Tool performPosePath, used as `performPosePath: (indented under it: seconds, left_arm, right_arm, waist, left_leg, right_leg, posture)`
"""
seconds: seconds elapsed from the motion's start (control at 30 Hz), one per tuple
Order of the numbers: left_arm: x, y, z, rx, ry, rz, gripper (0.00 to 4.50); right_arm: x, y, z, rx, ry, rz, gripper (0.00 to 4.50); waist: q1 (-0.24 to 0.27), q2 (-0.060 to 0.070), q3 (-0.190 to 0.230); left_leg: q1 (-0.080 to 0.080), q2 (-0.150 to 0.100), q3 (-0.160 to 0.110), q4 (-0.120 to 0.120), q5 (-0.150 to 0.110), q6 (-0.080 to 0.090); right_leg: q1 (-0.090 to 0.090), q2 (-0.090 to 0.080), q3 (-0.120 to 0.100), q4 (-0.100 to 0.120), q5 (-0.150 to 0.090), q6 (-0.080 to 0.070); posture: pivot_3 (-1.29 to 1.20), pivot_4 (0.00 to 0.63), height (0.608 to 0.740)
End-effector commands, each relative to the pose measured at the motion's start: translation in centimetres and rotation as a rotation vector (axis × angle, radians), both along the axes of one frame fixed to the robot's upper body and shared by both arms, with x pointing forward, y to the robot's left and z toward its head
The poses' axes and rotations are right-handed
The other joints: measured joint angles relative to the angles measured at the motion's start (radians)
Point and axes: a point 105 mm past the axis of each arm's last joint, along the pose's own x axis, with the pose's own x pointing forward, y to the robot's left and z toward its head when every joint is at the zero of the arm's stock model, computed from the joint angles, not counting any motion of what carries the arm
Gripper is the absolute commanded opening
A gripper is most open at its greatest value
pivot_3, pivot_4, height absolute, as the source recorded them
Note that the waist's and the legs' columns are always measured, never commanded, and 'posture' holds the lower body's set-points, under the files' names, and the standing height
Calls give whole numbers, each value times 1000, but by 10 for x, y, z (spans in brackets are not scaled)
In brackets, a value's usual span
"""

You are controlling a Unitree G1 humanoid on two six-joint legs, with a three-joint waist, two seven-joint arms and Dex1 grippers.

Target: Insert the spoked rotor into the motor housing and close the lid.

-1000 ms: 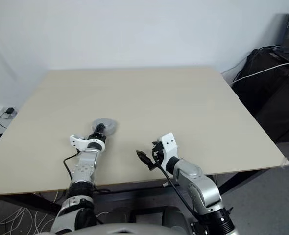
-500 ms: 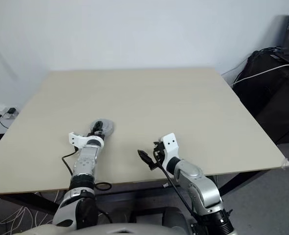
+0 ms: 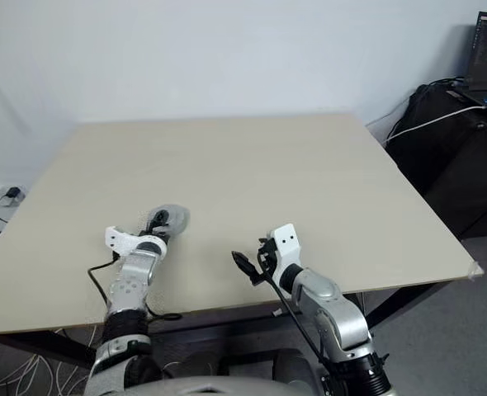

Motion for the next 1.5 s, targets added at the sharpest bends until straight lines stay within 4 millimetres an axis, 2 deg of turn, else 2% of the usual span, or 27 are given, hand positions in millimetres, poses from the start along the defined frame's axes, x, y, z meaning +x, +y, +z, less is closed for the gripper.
performPosePath:
  seconds: [0.03, 0.13, 0.27, 0.33, 0.4, 0.57, 0.63, 0.73, 0.87, 1.1, 1.5]
  left_arm:
    - [-34, -51, -26, -153, 96, -46, 4481]
    - [-48, -54, -29, -158, 127, -67, 4481]
    - [-54, -52, -10, -74, 69, -124, 4481]
    - [-54, -52, 7, 58, -11, -204, 4481]
    - [-54, -50, 26, 275, -120, -290, 4481]
    - [-58, -49, 45, 656, -267, -379, 4481]
    - [-59, -50, 48, 777, -302, -396, 4481]
    - [-64, -53, 50, 1056, -353, -441, 4481]
    - [-72, -50, 40, 1210, -339, -417, 4481]
    - [-84, -41, 30, 1198, -275, -349, 4481]
    - [-85, -37, 29, 1178, -251, -335, 4481]
  right_arm:
    - [4, -1, 11, 23, -36, -5, 4500]
    - [4, -1, 11, 22, -34, -5, 4500]
    - [3, -5, 12, 22, -37, -8, 4500]
    - [3, -8, 13, 18, -51, -14, 4500]
    - [4, -14, 13, 0, -89, -53, 4500]
    - [4, -30, 11, -84, -223, -150, 4500]
    - [4, -37, 13, -104, -285, -201, 4500]
    - [0, -53, 11, -167, -379, -280, 4500]
    - [-10, -71, -1, -230, -398, -390, 4500]
    - [-26, -90, -15, -245, -361, -526, 4500]
    - [-24, -88, -13, -233, -356, -556, 4500]
  waist:
    - [-1, 1, -1]
    - [-2, 5, -4]
    - [0, 6, -5]
    - [1, 6, -4]
    - [4, 5, -3]
    - [4, 6, -2]
    - [1, 8, -2]
    - [3, 8, -2]
    - [9, 9, -1]
    - [11, 12, 0]
    - [10, 13, 1]
  left_leg:
    - [0, 0, 0, 0, 0, 0]
    - [2, 0, 1, -1, -3, -2]
    - [5, 0, 1, -1, -4, -3]
    - [5, 0, 1, -1, -4, -3]
    - [5, 0, 2, -1, -4, -3]
    - [1, 0, 1, -1, -4, -4]
    - [1, 0, 1, -2, -4, -4]
    - [0, 0, 2, -3, -4, -4]
    - [0, 0, 1, -3, -4, -4]
    - [-1, 1, 1, -3, -4, -4]
    - [-2, 2, 0, -3, -4, -4]
  right_leg:
    - [-1, 0, 0, 0, -1, 0]
    - [-1, -1, 0, -1, -4, 3]
    - [1, -1, 0, -1, -4, 4]
    - [1, -2, 0, -1, -5, 4]
    - [1, -2, 0, -2, -5, 4]
    - [-3, -2, -1, -2, -5, 4]
    - [-4, -2, -1, -1, -5, 3]
    - [-5, -2, 0, -2, -5, 3]
    - [-5, -3, 0, -2, -6, 3]
    - [-5, -5, -1, -1, -6, 3]
    - [-5, -5, -3, -1, -7, 3]
  posture:
    - [0, 0, 740]
    - [0, 0, 740]
    - [0, 0, 740]
    - [0, 0, 740]
    - [0, 0, 740]
    - [0, 0, 740]
    - [0, 0, 740]
    - [0, 0, 740]
    - [0, 0, 740]
    - [0, 0, 740]
    - [0, 0, 740]
